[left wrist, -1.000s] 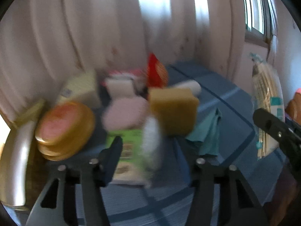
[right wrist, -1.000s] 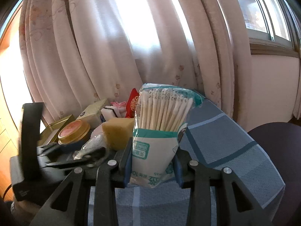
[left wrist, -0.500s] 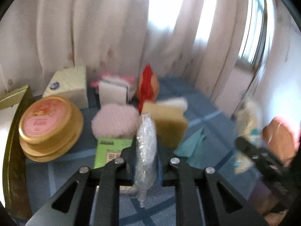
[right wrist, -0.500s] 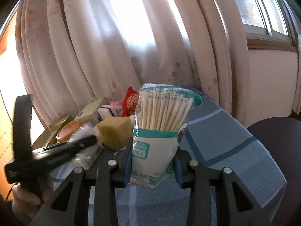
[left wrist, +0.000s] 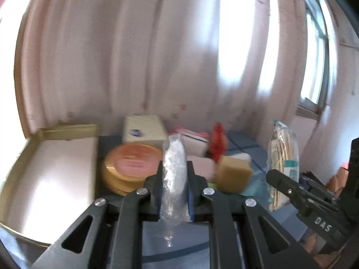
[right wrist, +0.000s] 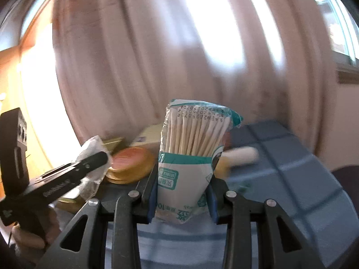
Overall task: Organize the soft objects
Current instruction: 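Carry both bags to the gold tray and open both grippers to drop them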
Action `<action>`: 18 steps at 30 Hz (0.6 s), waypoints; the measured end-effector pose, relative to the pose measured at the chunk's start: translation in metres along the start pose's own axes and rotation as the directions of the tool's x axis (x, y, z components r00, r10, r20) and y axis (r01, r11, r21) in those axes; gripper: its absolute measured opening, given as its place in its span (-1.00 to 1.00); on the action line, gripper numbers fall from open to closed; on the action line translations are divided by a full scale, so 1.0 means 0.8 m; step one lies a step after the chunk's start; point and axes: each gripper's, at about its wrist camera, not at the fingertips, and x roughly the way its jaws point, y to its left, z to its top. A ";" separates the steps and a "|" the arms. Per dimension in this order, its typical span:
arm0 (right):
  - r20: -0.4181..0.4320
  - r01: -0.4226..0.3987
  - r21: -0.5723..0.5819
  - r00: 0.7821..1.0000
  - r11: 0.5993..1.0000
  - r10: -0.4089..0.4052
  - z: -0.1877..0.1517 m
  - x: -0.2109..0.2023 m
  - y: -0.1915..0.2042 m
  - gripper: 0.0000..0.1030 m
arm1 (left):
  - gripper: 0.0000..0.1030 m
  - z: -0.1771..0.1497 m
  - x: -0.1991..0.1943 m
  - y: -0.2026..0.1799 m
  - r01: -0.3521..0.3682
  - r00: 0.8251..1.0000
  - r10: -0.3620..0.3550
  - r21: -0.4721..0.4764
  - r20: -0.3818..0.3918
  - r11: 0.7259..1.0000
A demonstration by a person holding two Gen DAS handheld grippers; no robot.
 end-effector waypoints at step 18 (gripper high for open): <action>-0.223 -0.382 -0.093 0.908 0.919 0.355 -0.024 0.137 0.239 -0.24 | -0.73 -0.019 -0.054 0.195 -0.416 0.909 0.411 -0.159 -0.065 0.895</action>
